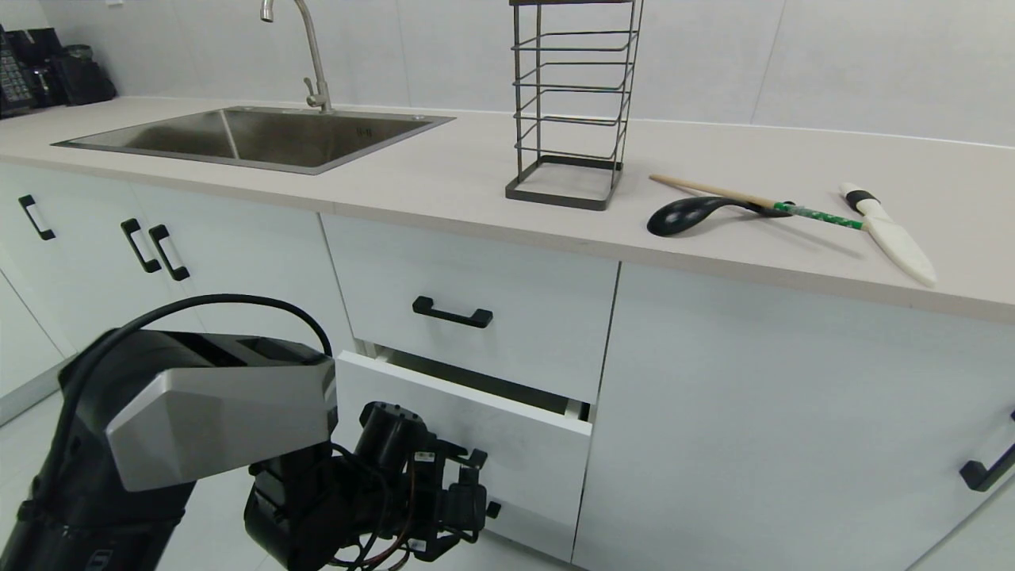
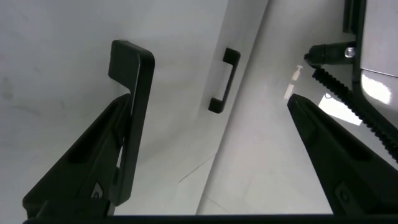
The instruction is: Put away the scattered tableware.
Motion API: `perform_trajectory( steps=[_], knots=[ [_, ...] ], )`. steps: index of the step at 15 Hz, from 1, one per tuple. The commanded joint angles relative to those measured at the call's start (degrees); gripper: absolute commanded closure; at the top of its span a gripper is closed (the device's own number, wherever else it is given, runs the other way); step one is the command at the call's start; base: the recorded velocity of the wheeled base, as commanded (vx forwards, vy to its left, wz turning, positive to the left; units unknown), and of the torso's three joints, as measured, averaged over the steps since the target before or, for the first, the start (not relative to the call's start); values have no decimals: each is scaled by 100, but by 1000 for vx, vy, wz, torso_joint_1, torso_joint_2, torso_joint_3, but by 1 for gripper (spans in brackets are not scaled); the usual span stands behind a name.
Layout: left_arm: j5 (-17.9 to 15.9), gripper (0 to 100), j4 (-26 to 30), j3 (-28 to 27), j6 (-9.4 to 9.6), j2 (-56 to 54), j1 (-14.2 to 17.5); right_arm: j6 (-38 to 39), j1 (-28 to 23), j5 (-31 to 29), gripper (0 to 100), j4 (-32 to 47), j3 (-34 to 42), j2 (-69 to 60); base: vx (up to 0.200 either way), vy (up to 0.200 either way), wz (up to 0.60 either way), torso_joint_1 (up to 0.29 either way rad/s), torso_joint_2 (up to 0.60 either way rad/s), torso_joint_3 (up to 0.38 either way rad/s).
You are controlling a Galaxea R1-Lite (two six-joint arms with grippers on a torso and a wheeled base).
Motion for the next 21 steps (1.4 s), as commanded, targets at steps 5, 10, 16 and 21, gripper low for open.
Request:
perform_trajectory(
  steps=[5, 10, 16, 21],
  knots=[
    [18, 0, -784, 565, -327, -115, 5, 2, 0, 1, 100, 0, 1, 8, 0, 0, 0, 0, 0, 0],
    [18, 0, -1417, 1760, -573, -1222, -83, 2, 0, 1, 100, 0, 1, 8, 0, 0, 0, 0, 0, 0],
    [-9, 0, -1329, 2358, -1162, -3024, -242, 2, 0, 1, 100, 0, 1, 8, 0, 0, 0, 0, 0, 0],
    [9, 0, -1285, 1945, -1215, -2822, -242, 2, 0, 1, 100, 0, 1, 8, 0, 0, 0, 0, 0, 0]
  ],
)
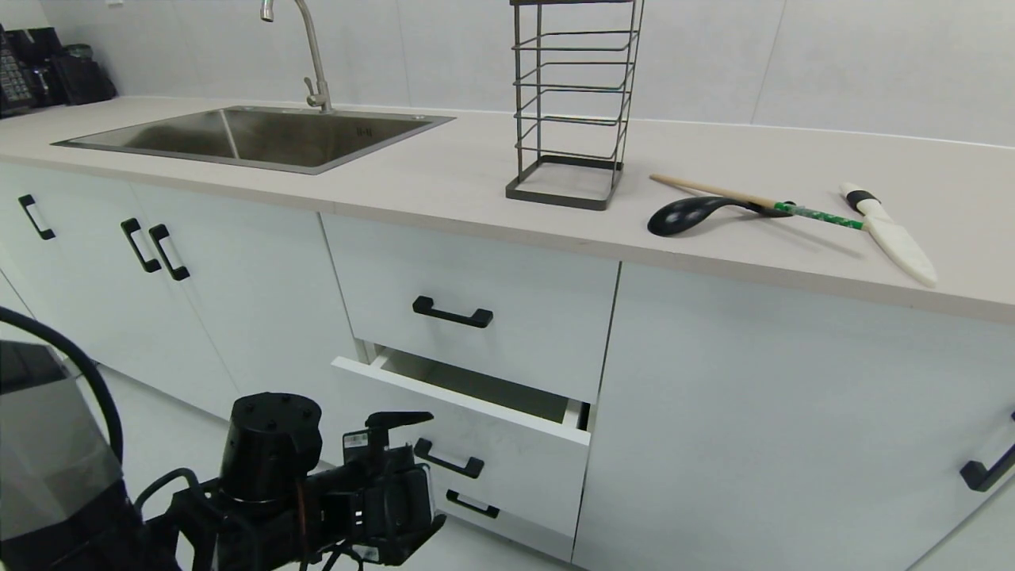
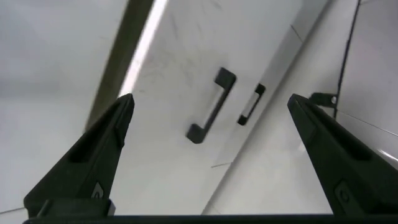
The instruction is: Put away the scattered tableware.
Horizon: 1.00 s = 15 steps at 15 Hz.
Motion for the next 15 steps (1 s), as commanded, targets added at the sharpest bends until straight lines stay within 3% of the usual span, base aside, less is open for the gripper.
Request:
perform_trajectory(
  steps=[1, 5, 11, 15],
  knots=[
    [1, 0, 55, -444, -6, 176, -1, 2, 0, 1, 100, 0, 1, 8, 0, 0, 0, 0, 0, 0],
    [-26, 0, 495, -1287, -6, 783, 7, 2, 0, 1, 100, 0, 1, 8, 0, 0, 0, 0, 0, 0],
    [-105, 0, 495, -1973, -6, 1503, 87, 2, 0, 1, 100, 0, 1, 8, 0, 0, 0, 0, 0, 0],
    [-105, 0, 486, -2105, 3, 1732, 87, 2, 0, 1, 100, 0, 1, 8, 0, 0, 0, 0, 0, 0]
  ],
)
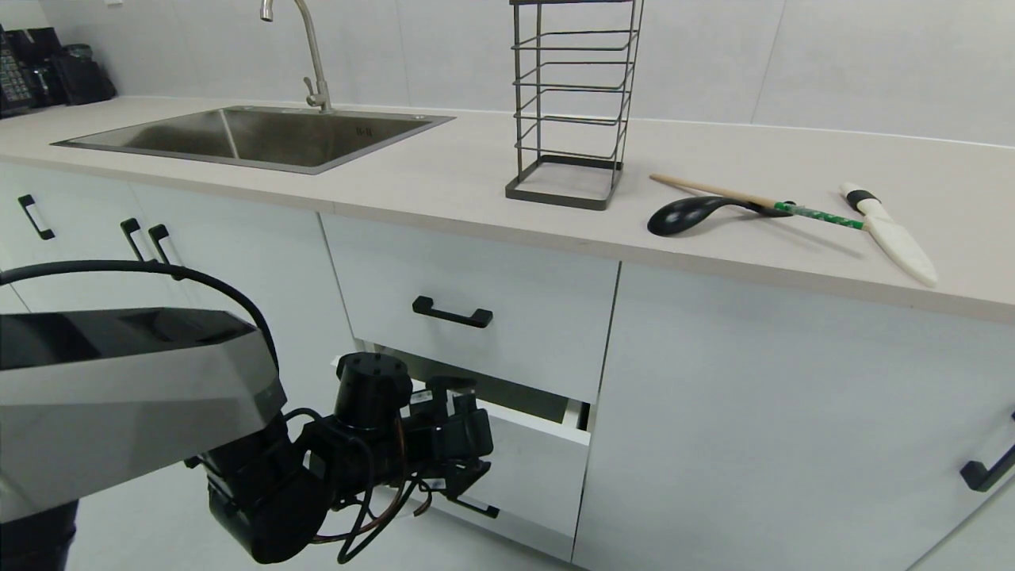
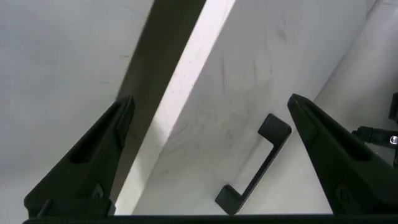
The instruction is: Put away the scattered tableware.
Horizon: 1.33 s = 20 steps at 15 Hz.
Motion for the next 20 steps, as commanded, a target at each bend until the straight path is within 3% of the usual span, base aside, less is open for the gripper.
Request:
perform_trajectory(
  steps=[1, 5, 7, 13, 15, 20],
  knots=[
    [1, 0, -13, -66, 3, 182, 0, -1, 0, 1, 100, 0, 1, 8, 0, 0, 0, 0, 0, 0],
    [-8, 0, -22, -13, 12, 235, -9, -1, 0, 1, 100, 0, 1, 8, 0, 0, 0, 0, 0, 0],
    [-8, 0, -39, 285, 3, 77, -35, -1, 0, 1, 100, 0, 1, 8, 0, 0, 0, 0, 0, 0],
    [27, 0, -66, 1991, 3, -1145, -193, -1, 0, 1, 100, 0, 1, 8, 0, 0, 0, 0, 0, 0],
    [36, 0, -66, 2544, -147, -1602, -457, -1, 0, 1, 100, 0, 1, 8, 0, 0, 0, 0, 0, 0],
    [54, 0, -22, 2676, -182, -2112, -826, -1, 0, 1, 100, 0, 1, 8, 0, 0, 0, 0, 0, 0]
  ],
)
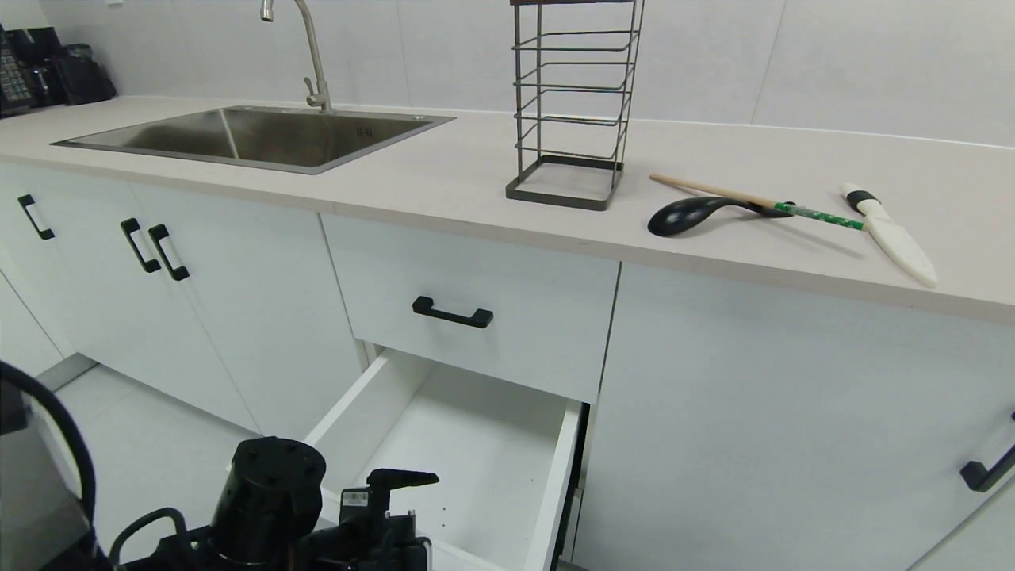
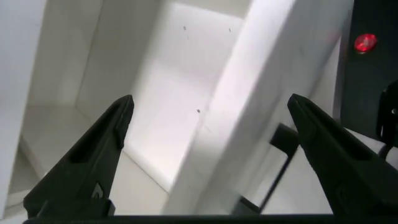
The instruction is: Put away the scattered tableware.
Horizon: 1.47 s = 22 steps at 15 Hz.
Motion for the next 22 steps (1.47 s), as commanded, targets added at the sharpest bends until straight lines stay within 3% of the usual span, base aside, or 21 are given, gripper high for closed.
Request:
perform_trajectory(
  steps=[1, 4, 7, 9, 10, 11, 12, 13, 14, 16, 22],
  knots=[
    [-1, 0, -8, 150, 2, -450, -296, 2, 2, 1, 100, 0, 1, 8, 0, 0, 0, 0, 0, 0],
    [17, 0, -26, 273, -138, -1065, -499, 2, 2, 1, 100, 0, 1, 8, 0, 0, 0, 0, 0, 0],
    [394, 0, -52, 220, -824, -2208, -419, 2, 2, 1, 100, 0, 1, 8, 0, 0, 0, 0, 0, 0],
    [1458, 0, -17, -17, -2098, -2735, -279, 2, 2, 1, 100, 0, 1, 8, 0, 0, 0, 0, 0, 0],
    [1695, 0, -8, -149, -2432, -2744, -147, 2, 2, 1, 100, 0, 1, 8, 0, 0, 0, 0, 0, 0],
    [2003, 0, 45, -483, -2995, -2709, 319, 2, 2, 1, 100, 0, 1, 8, 0, 0, 0, 0, 0, 0],
    [1994, 0, 132, -641, -3188, -2647, 679, 2, 2, 1, 100, 0, 1, 8, 0, 0, 0, 0, 0, 0],
    [1774, 0, 493, -940, -3408, -2480, 1620, 2, 2, 1, 100, 0, 1, 8, 0, 0, 0, 0, 0, 0],
    [1238, 0, 669, -1045, -3452, -2419, 2235, 2, 2, 1, 100, 0, 1, 8, 0, 0, 0, 0, 0, 0],
    [491, 0, 669, -931, -3399, -2436, 2806, 2, 2, 1, 100, 0, 1, 8, 0, 0, 0, 0, 0, 0],
    [491, 0, 712, -8, -3452, -3544, 2832, 2, 2, 1, 100, 0, 1, 8, 0, 0, 0, 0, 0, 0]
  ],
)
